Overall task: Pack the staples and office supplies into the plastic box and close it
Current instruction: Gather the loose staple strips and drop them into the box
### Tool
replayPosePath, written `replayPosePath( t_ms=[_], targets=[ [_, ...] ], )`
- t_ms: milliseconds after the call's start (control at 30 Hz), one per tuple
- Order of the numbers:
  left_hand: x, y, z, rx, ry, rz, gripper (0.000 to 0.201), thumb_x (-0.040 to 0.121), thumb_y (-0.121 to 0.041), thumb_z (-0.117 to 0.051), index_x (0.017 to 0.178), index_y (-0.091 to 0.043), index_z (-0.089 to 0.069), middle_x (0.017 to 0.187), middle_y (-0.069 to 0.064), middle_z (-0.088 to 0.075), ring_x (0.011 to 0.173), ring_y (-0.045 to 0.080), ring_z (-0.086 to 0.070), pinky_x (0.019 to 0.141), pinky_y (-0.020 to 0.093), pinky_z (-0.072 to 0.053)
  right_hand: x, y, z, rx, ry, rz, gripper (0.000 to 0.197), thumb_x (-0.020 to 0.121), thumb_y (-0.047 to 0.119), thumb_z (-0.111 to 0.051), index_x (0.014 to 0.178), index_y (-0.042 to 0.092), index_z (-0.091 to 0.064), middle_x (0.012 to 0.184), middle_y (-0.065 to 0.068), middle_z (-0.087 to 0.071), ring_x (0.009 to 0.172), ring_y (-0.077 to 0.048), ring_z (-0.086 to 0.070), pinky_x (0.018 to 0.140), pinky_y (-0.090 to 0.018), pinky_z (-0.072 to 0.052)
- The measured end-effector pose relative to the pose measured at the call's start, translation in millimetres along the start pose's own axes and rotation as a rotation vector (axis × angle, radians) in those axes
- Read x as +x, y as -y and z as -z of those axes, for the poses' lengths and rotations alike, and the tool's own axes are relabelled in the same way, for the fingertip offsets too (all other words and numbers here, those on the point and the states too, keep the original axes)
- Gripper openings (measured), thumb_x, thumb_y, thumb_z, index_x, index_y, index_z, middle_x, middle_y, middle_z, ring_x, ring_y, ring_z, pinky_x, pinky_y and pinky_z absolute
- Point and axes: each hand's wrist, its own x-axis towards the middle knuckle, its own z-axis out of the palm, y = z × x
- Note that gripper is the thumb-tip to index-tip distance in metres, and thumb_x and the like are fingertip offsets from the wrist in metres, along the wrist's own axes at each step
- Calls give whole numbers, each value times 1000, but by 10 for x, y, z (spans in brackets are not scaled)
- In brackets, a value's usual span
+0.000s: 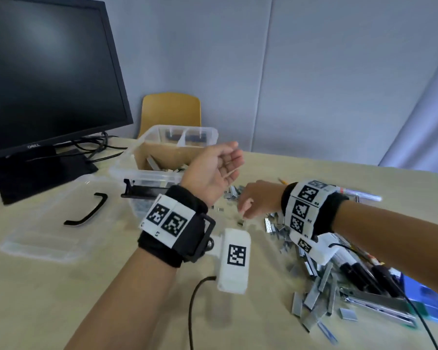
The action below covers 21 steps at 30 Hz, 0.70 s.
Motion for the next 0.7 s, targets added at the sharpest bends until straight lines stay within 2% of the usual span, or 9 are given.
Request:
replayPosePath(
  t_ms=[100,167,233,333,400,433,500,600,700],
  targets=[
    [4,179,69,-143,-53,128,21,93,-9,-42,79,-14,-57,73,-1,-57,68,11,-53,67,23,-39,103,33,-123,-51,23,47,24,83,20,-64,106,12,-65,112,-2,-63,107,-18,-55,95,-26,-38],
    [13,266,94,-176,-100,191,20,91,-9,-43,79,-15,-58,75,-1,-56,68,11,-50,67,23,-38,191,47,-181,-63,5,55,5,81,20,-66,80,19,-61,92,0,-64,93,-18,-56,89,-27,-42],
    [17,340,109,-189,-145,228,18,90,-10,-43,80,-16,-57,76,-2,-55,69,11,-48,66,24,-36,254,61,-224,-95,-18,48,23,78,21,-67,63,25,-49,82,-2,-64,84,-17,-54,84,-28,-44],
    [46,464,179,-247,-240,265,17,91,-8,-42,79,-15,-52,73,0,-49,64,12,-41,61,24,-33,264,98,-267,-178,-57,55,16,78,11,-61,64,14,-54,74,-7,-60,79,-22,-54,74,-27,-43],
    [79,552,258,-283,-288,290,23,89,-6,-39,69,-17,-41,67,0,-36,57,13,-28,58,24,-26,242,86,-243,-216,-56,66,7,76,7,-61,74,3,-67,84,-12,-66,86,-26,-60,77,-30,-48],
    [94,591,293,-291,-300,303,26,88,-5,-36,66,-18,-35,65,0,-28,55,14,-20,57,25,-21,229,60,-212,-200,-66,52,11,75,6,-63,79,0,-70,90,-15,-68,89,-28,-61,78,-30,-50],
    [111,649,334,-302,-308,336,27,85,-2,-33,64,-20,-29,65,-1,-17,55,15,-12,55,26,-14,184,19,-103,-95,-120,39,11,75,6,-64,82,-1,-70,93,-17,-70,82,-24,-64,70,-26,-49],
    [161,731,325,-357,-292,374,26,82,-2,-33,63,-18,-27,64,0,-18,55,15,-14,54,25,-15,96,60,117,97,-187,62,5,76,5,-64,73,6,-67,84,-15,-71,61,-14,-60,67,-27,-53],
    [259,811,297,-504,-304,384,25,91,-7,-29,70,-12,-39,67,4,-33,58,17,-30,58,25,-27,31,175,260,252,-146,132,17,78,5,-63,63,13,-61,70,-6,-67,58,-8,-62,64,-21,-52]
  ],
)
